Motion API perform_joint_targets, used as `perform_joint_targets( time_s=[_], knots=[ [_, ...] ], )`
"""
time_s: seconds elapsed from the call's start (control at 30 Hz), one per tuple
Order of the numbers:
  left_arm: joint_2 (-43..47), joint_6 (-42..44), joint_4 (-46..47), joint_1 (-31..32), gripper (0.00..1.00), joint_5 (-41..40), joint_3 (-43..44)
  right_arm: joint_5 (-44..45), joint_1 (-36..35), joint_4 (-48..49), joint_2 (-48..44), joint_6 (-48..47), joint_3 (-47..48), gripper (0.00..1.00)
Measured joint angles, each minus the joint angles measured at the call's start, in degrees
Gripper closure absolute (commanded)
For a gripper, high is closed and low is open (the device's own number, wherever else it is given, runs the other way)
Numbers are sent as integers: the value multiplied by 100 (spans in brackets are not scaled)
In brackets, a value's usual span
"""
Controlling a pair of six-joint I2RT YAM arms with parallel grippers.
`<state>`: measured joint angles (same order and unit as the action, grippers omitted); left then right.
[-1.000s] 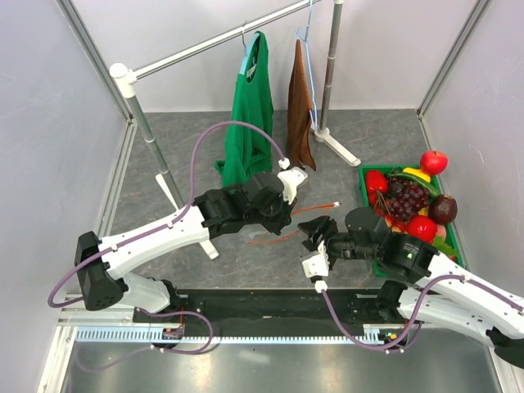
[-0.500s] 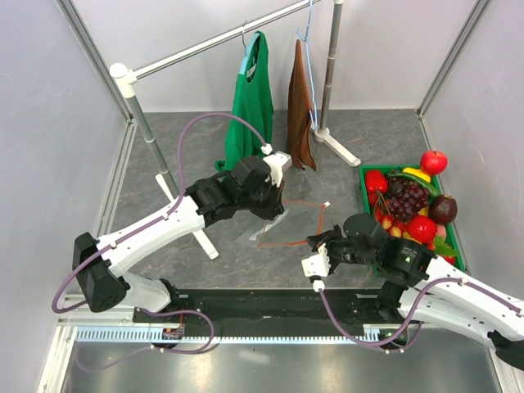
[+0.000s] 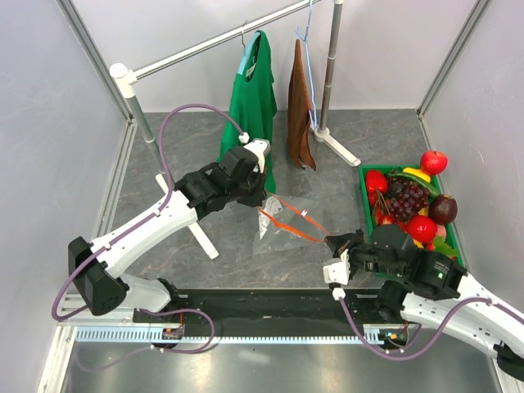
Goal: Place the food in the zip-top bag and seal the zipper
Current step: Open the zipper of the food storage bag.
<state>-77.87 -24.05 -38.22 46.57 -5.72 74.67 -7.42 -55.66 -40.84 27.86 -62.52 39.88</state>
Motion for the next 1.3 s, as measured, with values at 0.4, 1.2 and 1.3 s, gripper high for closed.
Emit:
perform_joint_targets(
  time_s=[0.4, 1.2, 1.3],
  knots=[
    [-2, -127, 13, 168, 98, -398, -160, 107, 2, 289, 896, -87, -79, 100],
    [-1436, -1099, -201, -162, 98, -763, 385, 651, 258, 330, 1497, 2618, 1596, 4],
    [-1436, -1178, -223, -162, 98, -662, 538, 890, 649, 258, 1554, 3261, 2002, 2]
  ],
)
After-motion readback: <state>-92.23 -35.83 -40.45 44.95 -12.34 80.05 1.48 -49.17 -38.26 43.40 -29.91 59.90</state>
